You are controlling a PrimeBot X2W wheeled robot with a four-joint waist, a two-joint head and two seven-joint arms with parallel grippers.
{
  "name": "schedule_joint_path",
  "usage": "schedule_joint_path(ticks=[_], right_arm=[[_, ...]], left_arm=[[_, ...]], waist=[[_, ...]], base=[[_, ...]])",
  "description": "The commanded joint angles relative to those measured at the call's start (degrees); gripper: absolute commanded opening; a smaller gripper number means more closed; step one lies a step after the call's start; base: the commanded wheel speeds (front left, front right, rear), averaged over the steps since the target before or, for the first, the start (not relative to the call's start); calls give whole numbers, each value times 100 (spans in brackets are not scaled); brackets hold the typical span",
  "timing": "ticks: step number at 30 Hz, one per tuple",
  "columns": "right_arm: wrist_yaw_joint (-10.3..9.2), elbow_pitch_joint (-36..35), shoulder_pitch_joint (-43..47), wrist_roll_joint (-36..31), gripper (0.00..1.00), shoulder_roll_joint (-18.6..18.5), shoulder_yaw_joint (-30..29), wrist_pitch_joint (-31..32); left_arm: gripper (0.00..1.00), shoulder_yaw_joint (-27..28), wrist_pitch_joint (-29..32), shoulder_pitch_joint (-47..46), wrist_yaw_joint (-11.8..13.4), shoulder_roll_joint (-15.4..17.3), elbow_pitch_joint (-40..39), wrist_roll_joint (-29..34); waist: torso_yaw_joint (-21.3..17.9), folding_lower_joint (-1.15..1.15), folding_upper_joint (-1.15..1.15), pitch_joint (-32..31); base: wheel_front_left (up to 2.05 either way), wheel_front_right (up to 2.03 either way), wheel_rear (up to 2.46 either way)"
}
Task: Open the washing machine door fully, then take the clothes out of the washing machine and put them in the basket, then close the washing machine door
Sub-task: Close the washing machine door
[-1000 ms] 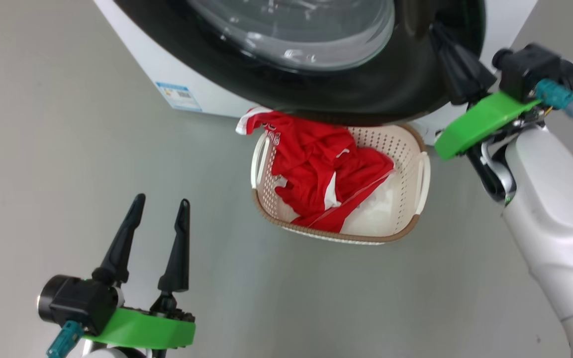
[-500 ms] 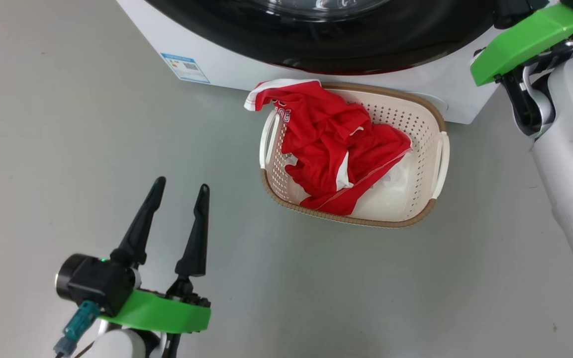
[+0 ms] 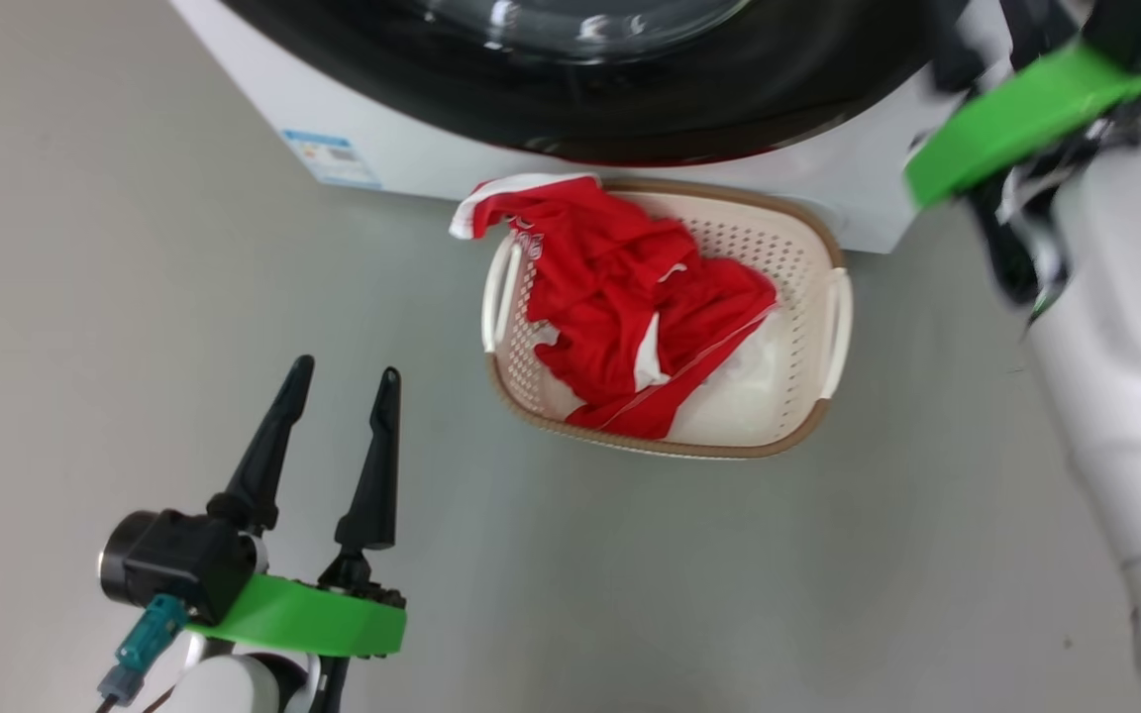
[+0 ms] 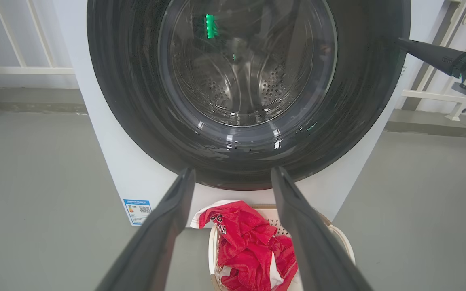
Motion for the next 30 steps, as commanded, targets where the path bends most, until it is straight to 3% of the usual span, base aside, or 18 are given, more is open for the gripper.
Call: schedule_joint_path(ticks=[1,13,30], right_arm=[[-6,-289,286,3,100,185,86,-34],[-6,-1786,1811,-363,100,375,-504,-34],[-6,-2629,3732,-782,100,355,-1184,-34]], left_arm=[[100,238,-44,-64,11,87,-90,36],[100,509,-44,75,-69,87,-98,250],[100,766,-44,530,-155,127,-99,351]], waist=[[-187,0,0,-153],[-1058,0,0,-704],[-1826,0,0,-1542]], base=[[0,0,0],[0,0,0],[0,0,0]])
